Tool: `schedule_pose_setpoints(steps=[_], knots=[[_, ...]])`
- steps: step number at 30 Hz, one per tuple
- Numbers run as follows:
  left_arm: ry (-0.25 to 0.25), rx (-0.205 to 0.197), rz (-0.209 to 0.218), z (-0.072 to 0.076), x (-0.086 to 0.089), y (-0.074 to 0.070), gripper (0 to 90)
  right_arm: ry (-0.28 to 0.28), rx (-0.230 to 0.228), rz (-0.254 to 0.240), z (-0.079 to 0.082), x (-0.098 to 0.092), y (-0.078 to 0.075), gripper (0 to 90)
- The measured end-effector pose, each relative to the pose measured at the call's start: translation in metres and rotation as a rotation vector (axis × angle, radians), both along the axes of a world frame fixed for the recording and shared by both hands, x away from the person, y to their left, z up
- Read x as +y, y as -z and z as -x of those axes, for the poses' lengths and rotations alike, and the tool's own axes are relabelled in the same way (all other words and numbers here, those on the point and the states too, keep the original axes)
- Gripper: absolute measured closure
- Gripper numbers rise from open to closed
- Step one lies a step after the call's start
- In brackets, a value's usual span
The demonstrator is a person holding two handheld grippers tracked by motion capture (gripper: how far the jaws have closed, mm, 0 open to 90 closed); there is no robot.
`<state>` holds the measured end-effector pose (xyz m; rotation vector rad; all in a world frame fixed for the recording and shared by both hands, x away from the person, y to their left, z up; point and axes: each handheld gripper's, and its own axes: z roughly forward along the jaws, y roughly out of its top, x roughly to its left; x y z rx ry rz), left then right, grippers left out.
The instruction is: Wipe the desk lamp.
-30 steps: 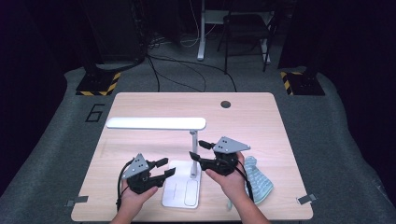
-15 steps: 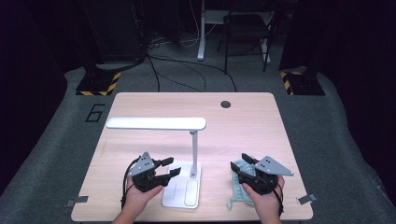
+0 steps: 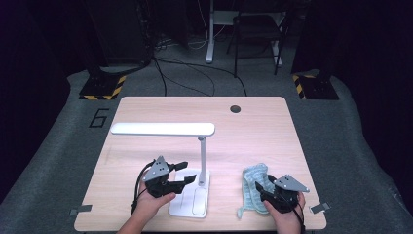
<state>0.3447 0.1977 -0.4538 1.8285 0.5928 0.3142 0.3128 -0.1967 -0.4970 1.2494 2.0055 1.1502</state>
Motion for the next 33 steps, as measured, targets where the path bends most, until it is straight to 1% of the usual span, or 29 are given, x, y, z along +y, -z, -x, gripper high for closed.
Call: schedule_pose_setpoints(steps=[2, 3, 4, 5, 6, 7, 8, 9, 10, 11, 12, 13, 14, 15, 17, 18, 19, 20, 21, 22, 23, 24, 25, 27, 28, 29, 31, 32, 33], knots=[[0.007, -0.015, -0.009, 0.0, -0.001, -0.001, 41.6, 0.014, 0.015, 0.005, -0.002, -0.003, 0.004, 41.6], [0.006, -0.014, 0.002, 0.0, -0.003, -0.002, 41.6, 0.02, 0.02, 0.004, -0.003, -0.005, 0.006, 41.3], [0.004, 0.0, 0.004, 0.001, -0.004, -0.003, 41.6, 0.023, 0.026, -0.006, -0.004, -0.006, 0.008, 41.3], [0.018, 0.0, -0.001, 0.0, -0.004, -0.006, 41.6, 0.025, 0.026, -0.012, -0.004, -0.007, 0.009, 40.6], [0.014, 0.001, 0.01, 0.0, -0.005, -0.007, 41.5, 0.038, 0.036, -0.019, -0.004, -0.008, 0.011, 39.0], [0.021, 0.004, 0.001, 0.0, -0.004, -0.009, 41.3, 0.036, 0.039, -0.021, -0.004, -0.008, 0.012, 39.0], [0.022, 0.009, 0.005, -0.001, -0.004, -0.011, 40.9, 0.036, 0.038, -0.025, -0.004, -0.008, 0.013, 38.9], [0.025, 0.02, 0.01, -0.001, -0.004, -0.013, 40.6, 0.027, 0.03, -0.023, -0.005, -0.008, 0.014, 38.5], [0.031, 0.021, 0.016, -0.002, -0.004, -0.016, 40.3, 0.031, 0.038, -0.024, -0.004, -0.008, 0.014, 37.9], [0.033, 0.03, 0.033, -0.002, -0.005, -0.018, 40.3, 0.024, 0.039, -0.024, -0.004, -0.008, 0.014, 37.6], [0.037, 0.025, 0.033, -0.002, -0.005, -0.021, 40.3, 0.018, 0.039, -0.025, -0.004, -0.007, 0.014, 37.6], [0.046, 0.031, 0.031, -0.002, -0.006, -0.024, 40.2, 0.023, 0.039, -0.024, -0.004, -0.007, 0.015, 37.6], [0.048, 0.016, 0.029, -0.003, -0.007, -0.027, 40.1, 0.027, 0.046, -0.014, -0.005, -0.007, 0.016, 37.4], [0.052, 0.0, 0.016, -0.004, -0.007, -0.032, 40.1, 0.027, 0.047, -0.014, -0.006, -0.006, 0.017, 37.5], [0.057, 0.006, 0.031, -0.006, -0.009, -0.039, 40.1, 0.026, 0.059, -0.016, -0.006, -0.006, 0.018, 37.6], [0.064, -0.003, 0.03, -0.007, -0.01, -0.041, 40.1, 0.031, 0.069, -0.014, -0.006, -0.005, 0.018, 37.6], [0.063, -0.009, 0.035, -0.008, -0.011, -0.045, 40.1, 0.024, 0.066, -0.002, -0.007, -0.006, 0.019, 37.7], [0.069, -0.011, 0.032, -0.01, -0.012, -0.048, 40.1, 0.035, 0.074, -0.005, -0.007, -0.004, 0.02, 38.3], [0.076, -0.011, 0.033, -0.011, -0.013, -0.051, 40.1, 0.032, 0.075, -0.003, -0.008, -0.004, 0.021, 39.9], [0.086, -0.015, 0.033, -0.013, -0.015, -0.054, 40.2, 0.027, 0.096, -0.006, -0.008, -0.004, 0.021, 41.1], [0.09, -0.022, 0.031, -0.014, -0.016, -0.055, 40.3, 0.02, 0.095, -0.006, -0.009, -0.004, 0.023, 41.6], [0.095, -0.019, 0.038, -0.014, -0.017, -0.057, 40.4, 0.02, 0.097, -0.005, -0.009, -0.004, 0.023, 42.1], [0.101, -0.029, 0.025, -0.015, -0.018, -0.059, 40.4, 0.015, 0.1, -0.007, -0.009, -0.004, 0.024, 42.4], [0.112, -0.024, 0.025, -0.016, -0.018, -0.062, 40.9, 0.015, 0.105, -0.007, -0.009, -0.003, 0.025, 42.5], [0.11, -0.026, 0.033, -0.016, -0.017, -0.062, 40.8, 0.011, 0.097, -0.004, -0.01, -0.004, 0.026, 42.9], [0.108, -0.02, 0.038, -0.016, -0.016, -0.062, 40.8, 0.009, 0.103, -0.007, -0.01, -0.004, 0.026, 43.8], [0.114, -0.018, 0.033, -0.015, -0.013, -0.062, 41.1, 0.005, 0.101, -0.008, -0.01, -0.004, 0.026, 48.0], [0.112, -0.013, 0.032, -0.014, -0.012, -0.062, 41.3, -0.002, 0.108, -0.008, -0.01, -0.004, 0.026, 51.2], [0.117, -0.017, 0.031, -0.013, -0.01, -0.061, 41.3, -0.011, 0.108, -0.005, -0.01, -0.005, 0.026, 55.0]])
